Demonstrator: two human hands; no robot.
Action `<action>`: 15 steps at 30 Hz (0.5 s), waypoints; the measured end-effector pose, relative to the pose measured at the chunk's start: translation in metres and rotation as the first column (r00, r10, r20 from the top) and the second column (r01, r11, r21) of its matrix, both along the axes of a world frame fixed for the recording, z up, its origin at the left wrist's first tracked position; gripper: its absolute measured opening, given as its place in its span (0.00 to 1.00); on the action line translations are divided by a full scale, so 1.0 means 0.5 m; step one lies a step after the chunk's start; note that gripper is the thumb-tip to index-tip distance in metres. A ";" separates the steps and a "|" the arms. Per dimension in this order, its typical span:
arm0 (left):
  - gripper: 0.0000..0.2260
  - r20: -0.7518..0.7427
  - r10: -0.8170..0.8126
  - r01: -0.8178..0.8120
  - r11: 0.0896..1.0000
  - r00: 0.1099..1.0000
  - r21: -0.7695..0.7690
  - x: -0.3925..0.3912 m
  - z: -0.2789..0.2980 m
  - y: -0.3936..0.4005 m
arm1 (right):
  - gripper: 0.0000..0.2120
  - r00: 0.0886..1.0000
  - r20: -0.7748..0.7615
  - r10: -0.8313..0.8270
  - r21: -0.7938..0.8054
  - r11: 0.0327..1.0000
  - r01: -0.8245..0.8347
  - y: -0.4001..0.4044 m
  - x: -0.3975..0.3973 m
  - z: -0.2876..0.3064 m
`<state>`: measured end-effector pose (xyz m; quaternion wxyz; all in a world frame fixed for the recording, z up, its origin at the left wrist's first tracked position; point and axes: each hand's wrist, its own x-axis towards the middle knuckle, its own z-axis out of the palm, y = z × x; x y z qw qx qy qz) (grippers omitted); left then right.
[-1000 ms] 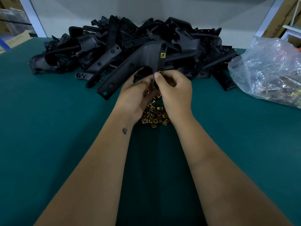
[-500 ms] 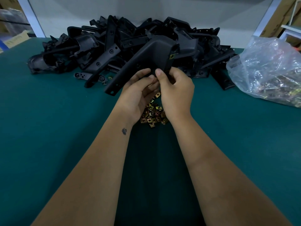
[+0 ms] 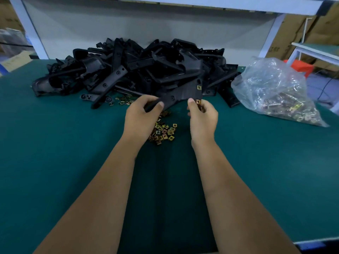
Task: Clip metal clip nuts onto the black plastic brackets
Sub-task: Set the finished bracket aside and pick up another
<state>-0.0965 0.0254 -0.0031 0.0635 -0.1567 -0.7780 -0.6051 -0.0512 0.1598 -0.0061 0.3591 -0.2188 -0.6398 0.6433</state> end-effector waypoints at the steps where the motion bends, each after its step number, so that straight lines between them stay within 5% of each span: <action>1: 0.06 -0.022 -0.021 0.020 0.999 1.000 -0.036 0.008 0.000 0.004 | 0.14 1.000 -0.012 -0.011 -0.042 0.999 0.011 0.005 0.014 0.001; 6: 0.02 -0.040 -0.106 0.105 0.994 0.994 -0.027 0.069 0.017 0.068 | 0.08 0.989 -0.132 -0.063 -0.323 0.946 0.018 0.050 0.086 0.016; 15: 0.02 -0.021 -0.441 0.440 0.887 0.897 0.140 0.351 0.032 0.313 | 0.09 0.808 -0.168 -0.565 -0.216 0.821 0.529 0.237 0.348 0.030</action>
